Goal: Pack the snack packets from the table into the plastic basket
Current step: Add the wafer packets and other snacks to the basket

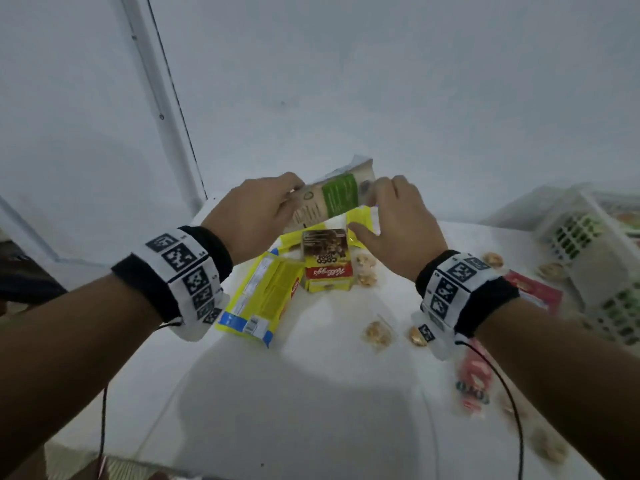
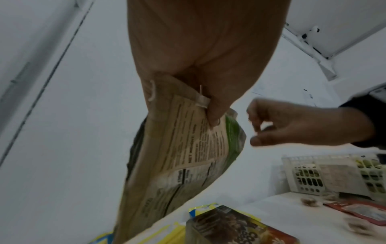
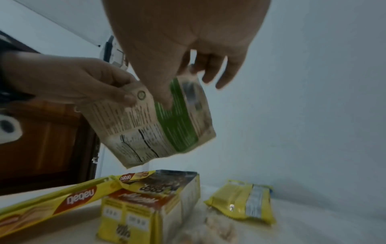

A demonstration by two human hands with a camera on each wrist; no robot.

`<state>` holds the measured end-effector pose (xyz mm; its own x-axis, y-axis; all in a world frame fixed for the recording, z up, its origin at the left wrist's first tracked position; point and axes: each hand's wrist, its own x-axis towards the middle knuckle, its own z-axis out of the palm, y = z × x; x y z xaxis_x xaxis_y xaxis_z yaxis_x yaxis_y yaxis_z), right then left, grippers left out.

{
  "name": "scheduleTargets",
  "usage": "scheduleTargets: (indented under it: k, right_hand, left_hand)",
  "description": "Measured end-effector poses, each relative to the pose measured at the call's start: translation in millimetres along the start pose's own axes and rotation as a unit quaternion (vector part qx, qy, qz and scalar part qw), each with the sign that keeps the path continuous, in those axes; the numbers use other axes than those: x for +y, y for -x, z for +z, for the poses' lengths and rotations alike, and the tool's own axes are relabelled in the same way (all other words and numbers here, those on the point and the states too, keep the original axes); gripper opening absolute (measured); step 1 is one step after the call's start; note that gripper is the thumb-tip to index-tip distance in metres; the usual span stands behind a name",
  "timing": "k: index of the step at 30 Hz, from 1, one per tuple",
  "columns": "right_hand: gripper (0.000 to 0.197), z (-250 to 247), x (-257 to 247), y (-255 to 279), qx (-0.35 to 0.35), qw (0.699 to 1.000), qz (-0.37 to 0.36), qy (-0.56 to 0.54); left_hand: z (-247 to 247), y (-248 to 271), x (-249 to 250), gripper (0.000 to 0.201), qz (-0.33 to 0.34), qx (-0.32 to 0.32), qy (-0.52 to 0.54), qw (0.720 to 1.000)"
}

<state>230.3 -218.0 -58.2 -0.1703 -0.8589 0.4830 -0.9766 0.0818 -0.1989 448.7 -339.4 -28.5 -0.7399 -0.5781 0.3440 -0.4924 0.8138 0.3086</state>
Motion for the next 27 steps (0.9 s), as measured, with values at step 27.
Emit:
scheduleTargets:
  k: [27]
  right_hand:
    - [0.047, -29.7, 42.1, 0.4, -0.138, 0.97, 0.012, 0.201]
  left_hand:
    - [16.4, -9.9, 12.7, 0.065, -0.011, -0.07, -0.017, 0.997]
